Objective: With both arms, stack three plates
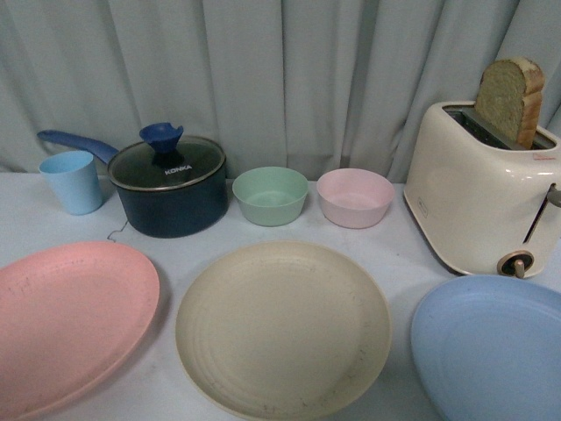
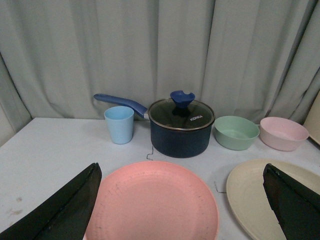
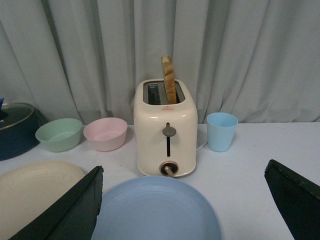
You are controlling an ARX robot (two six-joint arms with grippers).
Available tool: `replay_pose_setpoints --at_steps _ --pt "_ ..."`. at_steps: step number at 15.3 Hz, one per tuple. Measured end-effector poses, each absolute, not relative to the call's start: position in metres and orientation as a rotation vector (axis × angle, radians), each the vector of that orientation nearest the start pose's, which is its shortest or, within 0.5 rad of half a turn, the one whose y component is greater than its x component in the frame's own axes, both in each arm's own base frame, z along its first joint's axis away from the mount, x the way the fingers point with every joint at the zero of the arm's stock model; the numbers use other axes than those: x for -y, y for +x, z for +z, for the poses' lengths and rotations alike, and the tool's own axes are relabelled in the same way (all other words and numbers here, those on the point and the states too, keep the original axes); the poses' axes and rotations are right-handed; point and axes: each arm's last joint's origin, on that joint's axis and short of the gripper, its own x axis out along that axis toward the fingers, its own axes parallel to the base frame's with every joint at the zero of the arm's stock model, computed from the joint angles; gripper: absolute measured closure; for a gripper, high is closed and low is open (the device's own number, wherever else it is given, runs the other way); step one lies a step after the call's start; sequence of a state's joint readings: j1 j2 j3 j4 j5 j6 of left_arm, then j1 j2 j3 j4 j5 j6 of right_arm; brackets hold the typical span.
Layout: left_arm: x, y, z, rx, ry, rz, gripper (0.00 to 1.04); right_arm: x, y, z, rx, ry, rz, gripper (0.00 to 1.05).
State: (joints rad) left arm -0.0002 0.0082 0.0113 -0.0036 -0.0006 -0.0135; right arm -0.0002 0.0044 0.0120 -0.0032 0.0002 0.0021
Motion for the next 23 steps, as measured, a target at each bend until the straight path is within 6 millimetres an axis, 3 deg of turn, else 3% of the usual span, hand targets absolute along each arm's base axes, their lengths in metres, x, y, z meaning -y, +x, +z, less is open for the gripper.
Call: replay_pose_setpoints --at_steps 23 --pt "0.0000 0.0975 0.1664 -0.001 -0.014 0.000 0.07 0.0000 0.0972 0.1669 0.004 0.002 0.000 0.06"
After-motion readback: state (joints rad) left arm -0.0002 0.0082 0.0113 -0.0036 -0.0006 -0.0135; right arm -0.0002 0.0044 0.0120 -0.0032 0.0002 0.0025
